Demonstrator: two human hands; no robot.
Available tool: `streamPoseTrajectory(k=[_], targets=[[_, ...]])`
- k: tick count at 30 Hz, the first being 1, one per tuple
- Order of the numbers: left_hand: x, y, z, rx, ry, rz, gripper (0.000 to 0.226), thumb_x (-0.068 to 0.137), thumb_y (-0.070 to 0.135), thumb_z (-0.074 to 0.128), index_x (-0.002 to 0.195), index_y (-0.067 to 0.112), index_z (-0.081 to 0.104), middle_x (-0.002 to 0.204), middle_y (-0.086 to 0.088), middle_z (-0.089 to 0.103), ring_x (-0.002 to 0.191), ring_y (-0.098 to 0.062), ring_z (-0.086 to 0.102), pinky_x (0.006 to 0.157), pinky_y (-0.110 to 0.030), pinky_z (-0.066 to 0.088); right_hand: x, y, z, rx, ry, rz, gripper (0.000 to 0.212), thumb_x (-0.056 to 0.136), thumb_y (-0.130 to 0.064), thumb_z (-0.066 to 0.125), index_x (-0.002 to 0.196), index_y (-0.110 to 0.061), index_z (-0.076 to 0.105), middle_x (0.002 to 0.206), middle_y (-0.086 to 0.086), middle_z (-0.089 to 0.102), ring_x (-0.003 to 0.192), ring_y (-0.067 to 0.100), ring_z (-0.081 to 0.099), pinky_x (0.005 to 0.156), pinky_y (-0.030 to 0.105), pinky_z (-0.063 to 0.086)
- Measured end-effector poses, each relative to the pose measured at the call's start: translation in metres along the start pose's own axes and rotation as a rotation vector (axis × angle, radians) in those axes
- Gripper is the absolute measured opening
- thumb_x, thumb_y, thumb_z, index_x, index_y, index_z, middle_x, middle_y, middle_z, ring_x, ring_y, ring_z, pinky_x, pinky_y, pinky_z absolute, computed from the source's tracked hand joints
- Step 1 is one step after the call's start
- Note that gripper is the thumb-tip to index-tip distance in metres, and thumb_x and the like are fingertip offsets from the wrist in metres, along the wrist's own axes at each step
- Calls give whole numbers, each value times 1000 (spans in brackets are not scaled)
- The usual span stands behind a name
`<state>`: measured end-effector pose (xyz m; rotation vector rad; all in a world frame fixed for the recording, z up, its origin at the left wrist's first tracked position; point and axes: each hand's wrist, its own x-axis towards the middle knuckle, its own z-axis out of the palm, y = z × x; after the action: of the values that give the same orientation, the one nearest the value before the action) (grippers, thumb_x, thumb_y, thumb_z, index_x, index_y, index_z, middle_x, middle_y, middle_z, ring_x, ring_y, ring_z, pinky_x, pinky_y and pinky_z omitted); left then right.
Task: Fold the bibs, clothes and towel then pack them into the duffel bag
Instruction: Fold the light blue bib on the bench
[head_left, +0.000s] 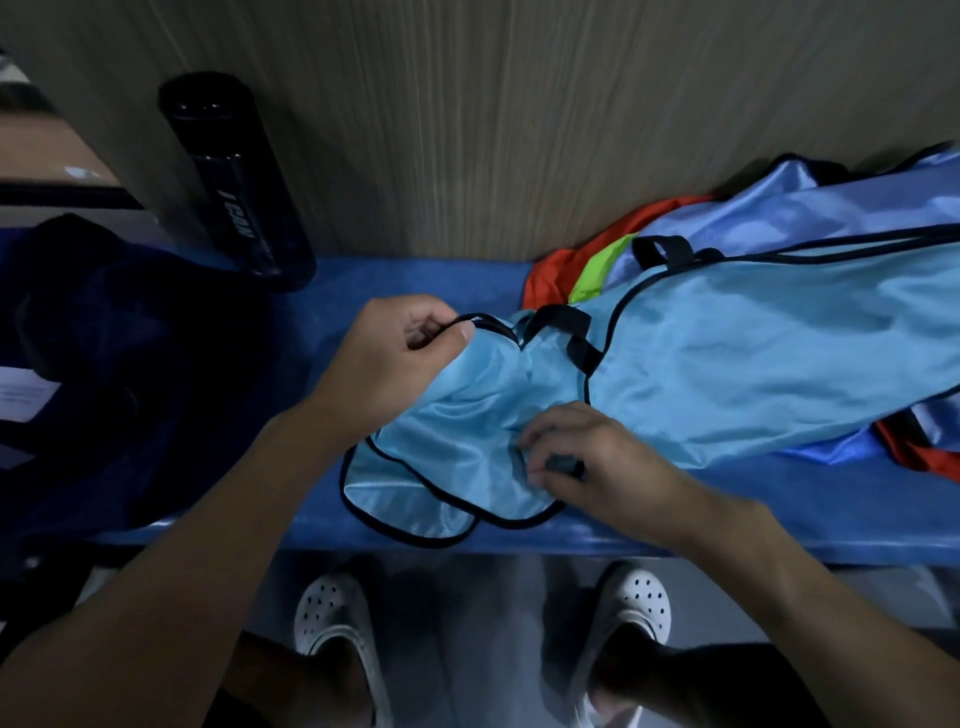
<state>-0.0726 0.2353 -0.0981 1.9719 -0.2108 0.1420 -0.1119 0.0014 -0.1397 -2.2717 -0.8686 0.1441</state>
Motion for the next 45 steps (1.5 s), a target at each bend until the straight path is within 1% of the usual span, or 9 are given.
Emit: streamPoseTrajectory(k=[7, 13, 17, 20, 25, 30, 35, 39, 45], targets=[[0, 1, -3, 9, -19, 19, 17, 93, 18, 68, 81, 6, 70, 77, -21, 68, 73, -41, 61, 67, -46, 51, -3, 9, -4, -78, -185, 43, 18, 75, -18, 78, 91, -25, 74, 125, -8, 56, 125, 10, 44, 101, 41, 42], [-3, 3, -4, 19, -32, 21, 18, 94, 18, 67, 81, 5, 69, 76, -23, 66, 64, -33, 59, 63, -44, 49, -1, 7, -5, -109, -180, 67, 5, 82, -10, 76, 82, -15, 73, 127, -4, 55, 126, 8, 42, 105, 22, 34], [-5, 4, -3, 7, -59, 16, 17, 94, 19, 67, 81, 8, 70, 76, -22, 66, 64, -33, 59, 62, -44, 49, 0, -7, -11, 49, -72, 151, 13, 88, -5, 69, 81, -16, 67, 116, -8, 57, 113, 6, 49, 93, 6, 32], [-8, 4, 0, -14, -87, 15, 15, 94, 18, 67, 82, 10, 71, 76, -17, 68, 69, -34, 62, 66, -43, 51, 8, -20, -23, 299, 114, 216, 18, 91, -2, 63, 81, -16, 64, 92, -7, 65, 87, 2, 58, 80, 11, 40], [-13, 10, 5, -30, -175, 42, 10, 93, 13, 67, 83, 11, 72, 76, 1, 72, 67, -5, 64, 66, -22, 50, 26, -30, -27, 507, 372, 221, 13, 94, -2, 59, 83, -7, 62, 73, 16, 58, 67, 13, 53, 65, 21, 45], [-16, 14, 10, -84, -213, 50, 13, 93, 25, 66, 85, 17, 72, 74, -2, 71, 65, -15, 63, 65, -33, 50, 37, -32, -28, 530, 413, 232, 13, 94, -4, 60, 82, -8, 65, 65, 1, 53, 59, 7, 47, 58, 17, 41], [-16, 15, 8, -93, -237, 9, 5, 86, 14, 75, 91, 13, 75, 81, -8, 73, 72, -25, 67, 73, -39, 54, 39, -28, -24, 498, 412, 220, 3, 92, -11, 66, 91, -14, 66, 76, -2, 60, 69, 8, 55, 68, 21, 45], [-16, 17, 5, -82, -200, 19, 6, 90, 10, 69, 93, 9, 75, 86, -2, 75, 79, -15, 71, 76, -29, 55, 40, -26, -26, 243, 284, 128, 53, 81, -27, 75, 130, -26, 54, 124, -7, 58, 113, 7, 51, 92, 16, 41], [-18, 21, -6, -59, -280, 9, 15, 85, 13, 76, 99, 15, 72, 88, -1, 75, 81, -14, 71, 76, -30, 56, 48, -28, -27, 174, 324, 124, 11, 88, -21, 67, 91, -31, 64, 93, -6, 60, 99, 0, 50, 86, 9, 34]])
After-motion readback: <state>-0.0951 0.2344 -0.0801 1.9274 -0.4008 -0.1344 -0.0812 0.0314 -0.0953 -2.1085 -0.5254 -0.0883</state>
